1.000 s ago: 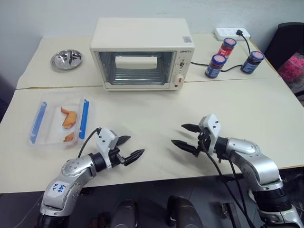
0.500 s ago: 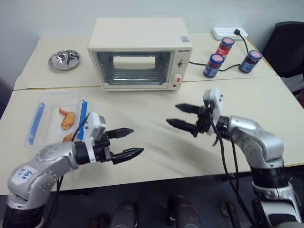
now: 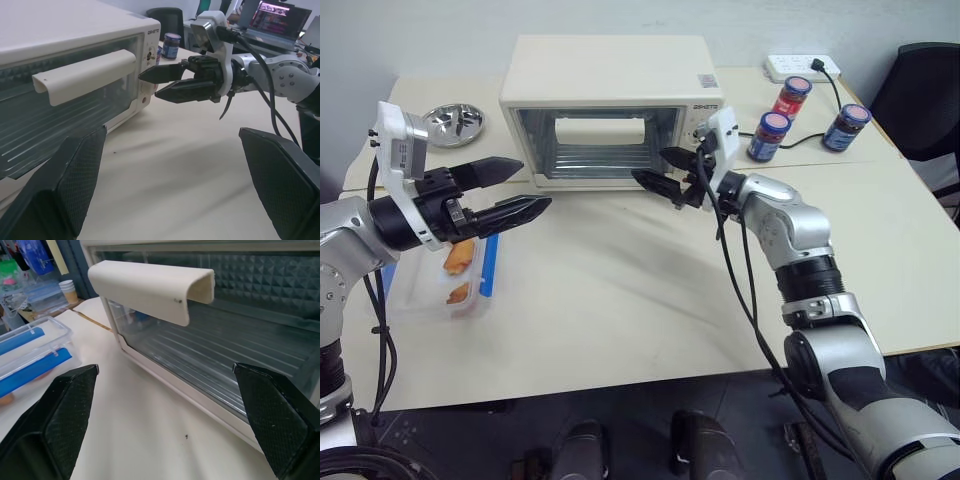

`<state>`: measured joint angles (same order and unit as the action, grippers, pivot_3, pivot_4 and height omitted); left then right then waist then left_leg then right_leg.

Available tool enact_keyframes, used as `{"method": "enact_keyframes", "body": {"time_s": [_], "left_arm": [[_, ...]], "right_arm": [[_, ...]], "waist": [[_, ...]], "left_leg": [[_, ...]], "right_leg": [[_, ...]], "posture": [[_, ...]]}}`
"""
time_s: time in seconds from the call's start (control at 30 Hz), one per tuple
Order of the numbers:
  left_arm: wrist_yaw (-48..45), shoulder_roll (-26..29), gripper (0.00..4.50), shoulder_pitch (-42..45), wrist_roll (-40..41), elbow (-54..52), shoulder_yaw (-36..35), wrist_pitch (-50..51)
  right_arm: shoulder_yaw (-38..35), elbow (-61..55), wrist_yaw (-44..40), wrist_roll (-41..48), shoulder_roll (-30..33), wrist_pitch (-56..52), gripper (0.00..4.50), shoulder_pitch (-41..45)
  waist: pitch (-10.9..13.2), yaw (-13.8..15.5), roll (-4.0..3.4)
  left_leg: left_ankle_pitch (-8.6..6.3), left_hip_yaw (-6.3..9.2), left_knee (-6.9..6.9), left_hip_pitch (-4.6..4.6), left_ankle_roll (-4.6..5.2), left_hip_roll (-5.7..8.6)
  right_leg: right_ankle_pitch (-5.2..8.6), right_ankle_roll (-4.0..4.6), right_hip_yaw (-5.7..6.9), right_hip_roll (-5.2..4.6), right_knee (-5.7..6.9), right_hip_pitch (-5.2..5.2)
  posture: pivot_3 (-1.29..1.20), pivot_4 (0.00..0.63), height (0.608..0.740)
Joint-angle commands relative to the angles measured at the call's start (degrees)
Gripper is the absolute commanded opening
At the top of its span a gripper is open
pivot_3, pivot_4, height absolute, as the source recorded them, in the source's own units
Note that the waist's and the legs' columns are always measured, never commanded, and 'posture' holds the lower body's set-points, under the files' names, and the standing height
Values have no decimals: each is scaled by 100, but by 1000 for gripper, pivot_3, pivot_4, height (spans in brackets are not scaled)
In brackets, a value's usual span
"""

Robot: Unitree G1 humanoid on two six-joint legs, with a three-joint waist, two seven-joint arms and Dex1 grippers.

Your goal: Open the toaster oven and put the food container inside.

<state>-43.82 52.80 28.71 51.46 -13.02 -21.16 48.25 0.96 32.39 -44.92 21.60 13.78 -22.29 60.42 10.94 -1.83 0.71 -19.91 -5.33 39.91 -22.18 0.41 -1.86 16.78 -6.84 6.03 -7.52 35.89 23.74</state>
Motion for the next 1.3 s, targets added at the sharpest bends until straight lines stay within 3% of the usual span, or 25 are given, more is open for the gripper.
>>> {"method": "enact_keyframes", "body": {"time_s": [0.03,0.47,0.63,0.8,0.97,1.17,1.3], "left_arm": [[-88,40,4500,86,-130,-75,-11,-192],[-36,-120,4500,17,-424,-74,36,-418],[78,-191,4500,182,-603,157,45,-533],[293,-290,4500,915,-1059,872,197,-902],[249,-354,3346,1674,-1886,1830,706,-1529],[-170,-391,1493,2251,-2933,2578,1622,-2304],[-433,-499,204,2562,-3251,2917,1876,-2622]], "right_arm": [[-114,306,-137,-51,-169,377,4488,411],[-81,435,-598,-31,-671,525,4488,784],[60,-205,-885,83,-697,303,4488,464],[319,-1190,-996,45,-662,93,4488,-254],[470,-1671,-890,-23,-676,0,4500,-704],[544,-1911,-700,-53,-735,-85,4500,-965],[585,-2055,-605,-30,-771,-132,4500,-1078]], "waist": [[1,-21,-2],[2,-140,-4],[3,-150,-5],[3,-153,-5],[3,-169,-5],[3,-173,-5],[3,-177,-5]], "left_leg": [[1,0,0,0,-2,-1],[6,5,-12,1,-10,-4],[6,3,-18,1,-10,-4],[7,0,-23,-2,-12,-4],[8,-12,-27,1,-14,-2],[10,-17,-32,0,-18,-2],[10,-21,-33,-1,-18,-2]], "right_leg": [[0,0,0,1,0,0],[0,0,0,2,1,3],[0,0,-2,3,1,8],[0,0,-1,4,4,16],[0,-1,-4,5,4,19],[1,-1,2,7,6,27],[1,-1,2,7,6,29]], "posture": [[0,150,740],[0,150,740],[0,150,740],[0,150,740],[0,150,740],[0,150,740],[0,150,740]]}}
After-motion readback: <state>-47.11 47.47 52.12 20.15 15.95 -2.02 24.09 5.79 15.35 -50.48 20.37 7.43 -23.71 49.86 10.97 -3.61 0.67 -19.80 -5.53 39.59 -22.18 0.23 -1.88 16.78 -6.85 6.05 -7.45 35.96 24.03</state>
